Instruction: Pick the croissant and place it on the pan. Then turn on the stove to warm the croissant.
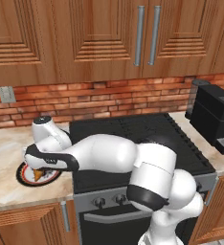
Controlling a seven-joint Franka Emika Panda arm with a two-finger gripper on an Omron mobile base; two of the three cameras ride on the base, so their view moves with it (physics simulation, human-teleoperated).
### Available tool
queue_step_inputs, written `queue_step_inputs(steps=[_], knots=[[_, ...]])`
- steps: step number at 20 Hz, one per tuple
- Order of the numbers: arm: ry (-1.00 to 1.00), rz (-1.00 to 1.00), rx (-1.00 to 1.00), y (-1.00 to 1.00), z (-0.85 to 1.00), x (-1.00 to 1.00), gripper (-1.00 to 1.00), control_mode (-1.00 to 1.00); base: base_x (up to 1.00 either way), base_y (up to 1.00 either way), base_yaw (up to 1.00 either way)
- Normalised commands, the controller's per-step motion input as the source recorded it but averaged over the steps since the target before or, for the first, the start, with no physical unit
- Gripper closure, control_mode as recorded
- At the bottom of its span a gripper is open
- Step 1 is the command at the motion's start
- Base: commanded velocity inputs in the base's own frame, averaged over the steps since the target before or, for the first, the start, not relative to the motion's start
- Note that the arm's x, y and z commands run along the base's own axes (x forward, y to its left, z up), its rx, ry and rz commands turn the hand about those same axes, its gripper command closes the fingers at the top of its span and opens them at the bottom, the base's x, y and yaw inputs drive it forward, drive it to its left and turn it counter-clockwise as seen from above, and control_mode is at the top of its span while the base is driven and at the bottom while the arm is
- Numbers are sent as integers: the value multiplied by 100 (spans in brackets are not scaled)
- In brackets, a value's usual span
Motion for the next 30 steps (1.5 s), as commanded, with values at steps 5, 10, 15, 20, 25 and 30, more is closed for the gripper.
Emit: queue_step_inputs(steps=[5,10,15,20,25,30], knots=[[0,0,0,14,-17,15,-100,-100,0,0,0],[0,0,0,16,-18,18,-100,-100,0,0,0],[0,0,0,15,-20,21,-100,-100,0,0,0],[0,0,0,15,-22,26,-100,-100,0,0,0],[0,0,0,22,-19,28,-100,-100,0,0,0],[0,0,0,30,-19,24,-100,-100,0,0,0]])
